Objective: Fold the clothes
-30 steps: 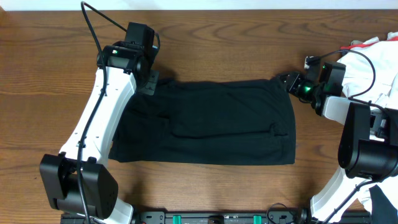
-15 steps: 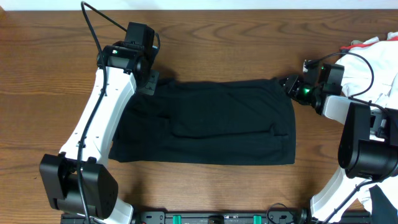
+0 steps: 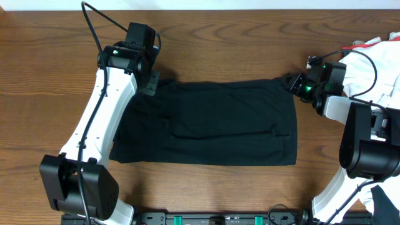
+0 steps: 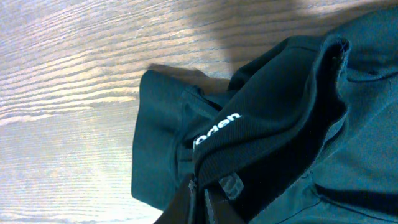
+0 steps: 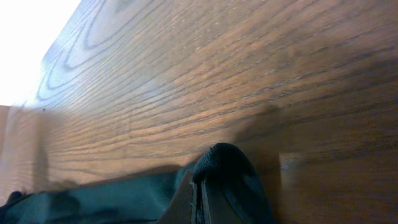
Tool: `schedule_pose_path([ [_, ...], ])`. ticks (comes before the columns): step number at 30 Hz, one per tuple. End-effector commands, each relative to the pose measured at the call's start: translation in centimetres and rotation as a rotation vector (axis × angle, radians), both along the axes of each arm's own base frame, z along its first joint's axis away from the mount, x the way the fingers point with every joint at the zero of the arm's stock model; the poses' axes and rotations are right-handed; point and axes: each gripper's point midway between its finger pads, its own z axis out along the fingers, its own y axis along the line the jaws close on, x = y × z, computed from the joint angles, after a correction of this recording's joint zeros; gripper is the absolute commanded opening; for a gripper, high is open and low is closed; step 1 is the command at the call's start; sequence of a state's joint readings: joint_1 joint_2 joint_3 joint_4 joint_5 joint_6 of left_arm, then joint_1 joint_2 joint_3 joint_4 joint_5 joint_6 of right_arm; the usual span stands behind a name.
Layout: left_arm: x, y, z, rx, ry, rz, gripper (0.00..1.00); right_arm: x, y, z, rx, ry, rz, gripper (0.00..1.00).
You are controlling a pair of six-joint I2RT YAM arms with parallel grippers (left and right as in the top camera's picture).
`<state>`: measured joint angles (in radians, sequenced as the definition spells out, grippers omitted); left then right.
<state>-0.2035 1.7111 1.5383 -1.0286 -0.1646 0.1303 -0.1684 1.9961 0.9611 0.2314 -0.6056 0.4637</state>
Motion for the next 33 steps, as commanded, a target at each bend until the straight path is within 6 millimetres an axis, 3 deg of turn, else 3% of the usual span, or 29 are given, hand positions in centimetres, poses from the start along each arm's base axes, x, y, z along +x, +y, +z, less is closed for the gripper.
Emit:
schedule_pose_path([
  [1, 0.1, 0.4, 1.9, -0.002, -0.054, 0.019, 0.06, 0.0, -0.3, 1.8, 0.032, -0.033, 0.021, 0.01],
  [6, -0.3, 1.0, 3.9, -0.013, -0.111, 0.033, 0.06, -0.7, -1.6, 4.2, 0.013, -0.043, 0.009, 0.01],
  [11, -1.2, 2.1, 6.2, -0.021, -0.163, 0.055, 0.06, -2.2, -1.0, 8.3, -0.008, -0.111, 0.09, 0.01],
  [16, -1.8, 2.5, 6.5, -0.01, -0.153, 0.043, 0.08, -4.0, -1.5, 10.3, -0.066, -0.107, 0.094, 0.01],
  [22, -2.4, 2.6, 6.2, 0.006, -0.12, 0.015, 0.21, -6.6, -2.4, 9.6, -0.148, 0.01, 0.059, 0.01],
  [30, -3.3, 2.7, 5.8, 0.013, -0.079, 0.012, 0.22, -9.9, -3.3, 7.4, -0.219, 0.175, 0.053, 0.01],
  [33, -4.0, 2.1, 5.3, -0.022, -0.044, 0.0, 0.3, -10.4, -3.2, 7.2, -0.218, 0.192, 0.063, 0.01],
])
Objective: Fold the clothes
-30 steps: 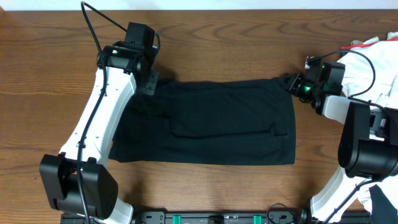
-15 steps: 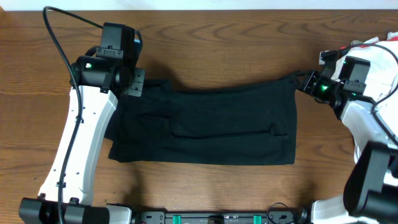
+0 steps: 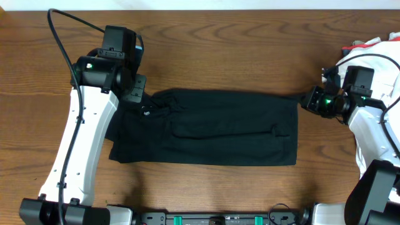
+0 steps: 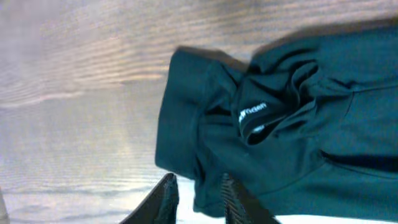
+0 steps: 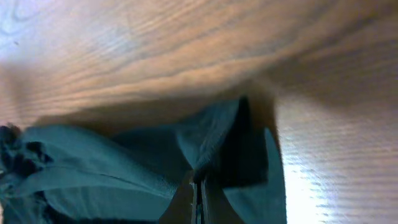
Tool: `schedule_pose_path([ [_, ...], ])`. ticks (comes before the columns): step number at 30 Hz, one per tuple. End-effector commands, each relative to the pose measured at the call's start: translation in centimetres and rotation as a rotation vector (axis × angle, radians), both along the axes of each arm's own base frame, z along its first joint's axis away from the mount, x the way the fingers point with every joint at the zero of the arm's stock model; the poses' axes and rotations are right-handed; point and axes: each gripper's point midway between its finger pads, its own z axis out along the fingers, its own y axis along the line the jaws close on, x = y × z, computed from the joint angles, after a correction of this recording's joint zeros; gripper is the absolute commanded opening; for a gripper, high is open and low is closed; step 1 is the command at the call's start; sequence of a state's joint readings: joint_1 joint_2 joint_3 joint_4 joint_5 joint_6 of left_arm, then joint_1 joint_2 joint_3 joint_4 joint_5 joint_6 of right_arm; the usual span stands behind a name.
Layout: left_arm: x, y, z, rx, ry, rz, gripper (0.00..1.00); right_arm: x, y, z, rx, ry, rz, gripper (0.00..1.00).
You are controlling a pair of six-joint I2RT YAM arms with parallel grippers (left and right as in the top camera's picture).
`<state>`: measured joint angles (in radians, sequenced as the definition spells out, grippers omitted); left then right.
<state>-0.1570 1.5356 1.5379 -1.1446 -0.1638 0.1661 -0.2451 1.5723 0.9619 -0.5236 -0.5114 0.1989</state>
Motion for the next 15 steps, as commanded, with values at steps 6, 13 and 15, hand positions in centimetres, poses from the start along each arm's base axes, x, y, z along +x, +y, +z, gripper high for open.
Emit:
schedule_pose_path([
  [6, -1.9, -2.7, -3.5, -0.179, 0.126, 0.01, 0.51, 0.2, -0.8, 0.8, -0.055, -0.04, 0.016, 0.01],
  [13, -1.1, -3.4, -9.1, -0.198, 0.197, -0.002, 0.56, 0.2, -0.6, 0.9, -0.042, -0.044, 0.022, 0.01],
  [15, -0.6, -3.5, -10.4, -0.192, 0.21, -0.014, 0.56, 0.3, -0.5, 0.9, -0.039, -0.046, 0.024, 0.01],
])
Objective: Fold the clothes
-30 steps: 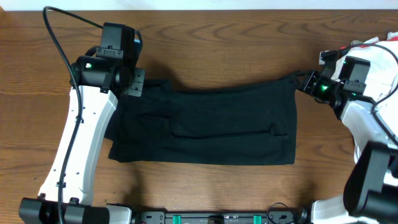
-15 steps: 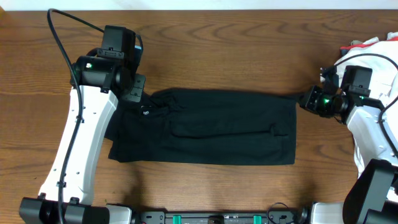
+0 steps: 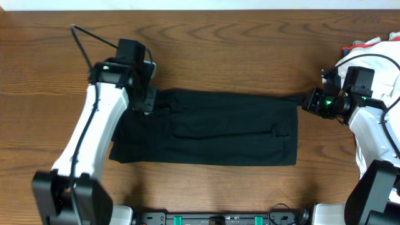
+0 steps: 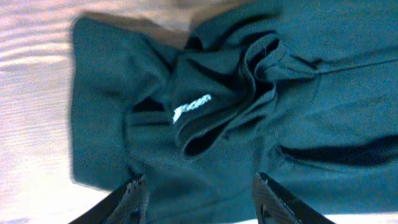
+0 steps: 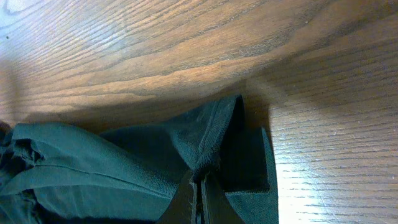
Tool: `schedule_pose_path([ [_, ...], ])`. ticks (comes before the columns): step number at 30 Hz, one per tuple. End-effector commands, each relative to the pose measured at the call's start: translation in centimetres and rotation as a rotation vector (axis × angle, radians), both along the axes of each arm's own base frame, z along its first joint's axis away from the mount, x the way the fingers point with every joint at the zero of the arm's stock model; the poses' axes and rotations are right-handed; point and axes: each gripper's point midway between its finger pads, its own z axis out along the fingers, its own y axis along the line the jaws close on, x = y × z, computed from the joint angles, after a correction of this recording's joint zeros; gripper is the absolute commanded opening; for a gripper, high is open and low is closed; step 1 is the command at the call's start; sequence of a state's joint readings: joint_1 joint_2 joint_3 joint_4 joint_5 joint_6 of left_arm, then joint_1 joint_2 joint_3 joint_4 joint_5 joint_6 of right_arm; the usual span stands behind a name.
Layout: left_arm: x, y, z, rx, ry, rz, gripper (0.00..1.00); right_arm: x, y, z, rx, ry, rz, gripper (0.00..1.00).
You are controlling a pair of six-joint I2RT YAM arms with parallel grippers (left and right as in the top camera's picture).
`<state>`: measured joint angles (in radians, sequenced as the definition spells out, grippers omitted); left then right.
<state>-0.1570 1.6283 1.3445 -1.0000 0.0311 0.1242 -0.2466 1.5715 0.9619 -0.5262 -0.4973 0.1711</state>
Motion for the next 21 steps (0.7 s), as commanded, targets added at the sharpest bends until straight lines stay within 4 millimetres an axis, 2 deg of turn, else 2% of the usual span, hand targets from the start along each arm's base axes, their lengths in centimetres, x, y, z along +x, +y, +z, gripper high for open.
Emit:
schedule_pose_path([
  [1, 0.2, -0.2, -2.3, -0.015, 0.051, -0.009, 0.56, 0.3, -0.3, 1.1, -0.013, -0.04, 0.009, 0.01],
  [8, 0.2, -0.1, -6.2, 0.013, 0.154, -0.054, 0.54, 0.3, -0.3, 1.1, -0.014, -0.041, 0.009, 0.01],
  [12, 0.2, 0.6, -7.0, 0.055, 0.173, -0.049, 0.34, 0.4, -0.3, 1.1, -0.014, -0.043, 0.009, 0.01],
  [17, 0.2, 0.6, -7.0, 0.058, 0.176, -0.049, 0.31, 0.5, -0.4, 1.1, -0.015, -0.047, 0.008, 0.01],
  [18, 0.1, 0.6, -7.0, 0.058, 0.177, -0.049, 0.26, 0.5, -0.4, 1.1, -0.014, -0.047, 0.006, 0.01],
  [20, 0.2, 0.7, -6.9, 0.063, 0.176, -0.048, 0.09, 0.5, -0.4, 1.2, -0.012, -0.047, 0.002, 0.01],
  [21, 0.1, 1.0, -6.7, 0.083, 0.177, -0.046, 0.06, 0.5, -0.4, 1.2, -0.01, -0.047, 0.0, 0.01],
])
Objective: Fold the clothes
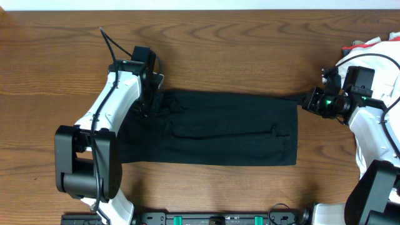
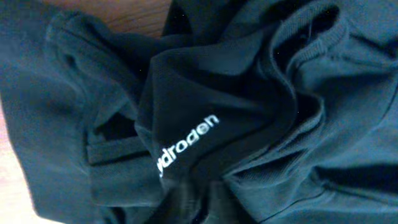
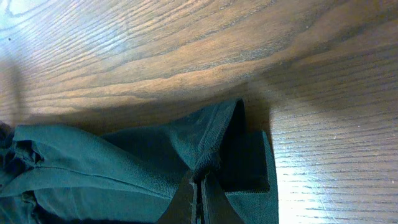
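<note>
A black garment [image 1: 212, 128] lies spread flat on the wooden table [image 1: 237, 44]. Its upper left corner is bunched, and a white-lettered label [image 2: 186, 143] shows among the folds there. My left gripper [image 1: 152, 100] sits down on that bunched waistband. In the left wrist view the left gripper [image 2: 203, 202] is blurred, its fingers drawn close together with cloth around them. My right gripper [image 1: 306, 100] is at the garment's upper right corner. In the right wrist view the right gripper [image 3: 198, 186] is shut on a pinch of the corner hem [image 3: 208, 134].
A pile of white clothes [image 1: 381, 62] with a bit of red lies at the table's right edge, behind the right arm. The left arm's white links reach across the table left of the garment.
My left gripper was wide open above the bunched waistband. It is now low on it, with its fingers together on the cloth. The right gripper holds its corner as before.
Both grippers were first shut on the garment's upper corners. Then the left one had let go and stood open left of the garment, while the right had moved rightward with its corner. The left gripper then hung open over the bunched waistband and is now shut on it.
</note>
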Tool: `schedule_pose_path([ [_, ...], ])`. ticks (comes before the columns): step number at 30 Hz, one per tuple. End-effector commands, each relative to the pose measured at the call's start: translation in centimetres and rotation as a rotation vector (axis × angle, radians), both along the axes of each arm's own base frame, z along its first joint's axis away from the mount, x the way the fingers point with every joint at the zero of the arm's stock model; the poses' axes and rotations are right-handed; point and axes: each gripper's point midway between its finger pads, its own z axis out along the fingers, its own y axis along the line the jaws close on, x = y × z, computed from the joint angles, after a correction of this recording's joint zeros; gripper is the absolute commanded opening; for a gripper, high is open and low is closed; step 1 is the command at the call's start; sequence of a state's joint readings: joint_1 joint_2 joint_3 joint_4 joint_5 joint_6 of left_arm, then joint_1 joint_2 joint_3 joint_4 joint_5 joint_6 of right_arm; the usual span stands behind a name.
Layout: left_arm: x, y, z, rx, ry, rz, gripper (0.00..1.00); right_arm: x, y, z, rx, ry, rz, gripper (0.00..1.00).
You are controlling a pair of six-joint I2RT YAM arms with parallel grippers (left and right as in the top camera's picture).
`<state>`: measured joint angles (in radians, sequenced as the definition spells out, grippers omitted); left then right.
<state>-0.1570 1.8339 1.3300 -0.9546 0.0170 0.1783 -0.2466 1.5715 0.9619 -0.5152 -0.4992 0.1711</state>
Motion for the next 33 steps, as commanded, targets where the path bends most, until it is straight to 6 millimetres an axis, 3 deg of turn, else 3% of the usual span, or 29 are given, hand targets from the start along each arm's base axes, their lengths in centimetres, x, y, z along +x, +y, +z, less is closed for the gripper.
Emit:
schedule_pose_path([
  [1, -0.1, 1.1, 0.5, 0.053, 0.004, 0.004, 0.06, 0.3, -0.3, 1.1, -0.009, -0.036, -0.001, 0.01],
  [5, 0.1, 2.4, 2.8, 0.112, -0.023, 0.056, 0.06, 0.4, -0.3, 1.1, -0.01, -0.039, -0.001, 0.01],
  [12, 1.2, 4.4, 9.0, 0.131, -0.203, 0.157, 0.06, 1.3, -0.4, 1.7, -0.019, -0.094, 0.017, 0.01],
  [18, 1.1, 5.1, 12.9, 0.108, -0.339, 0.186, 0.06, 2.0, 0.9, 3.0, 0.054, -0.159, 0.065, 0.01],
  [27, -1.5, 5.3, 13.1, 0.122, -0.264, 0.18, 0.06, -0.4, 1.5, 1.6, 0.089, -0.034, 0.059, 0.01],
  [33, -3.7, 5.5, 12.5, 0.139, -0.172, 0.173, 0.06, -3.4, 1.9, 0.2, 0.108, 0.121, 0.042, 0.01],
])
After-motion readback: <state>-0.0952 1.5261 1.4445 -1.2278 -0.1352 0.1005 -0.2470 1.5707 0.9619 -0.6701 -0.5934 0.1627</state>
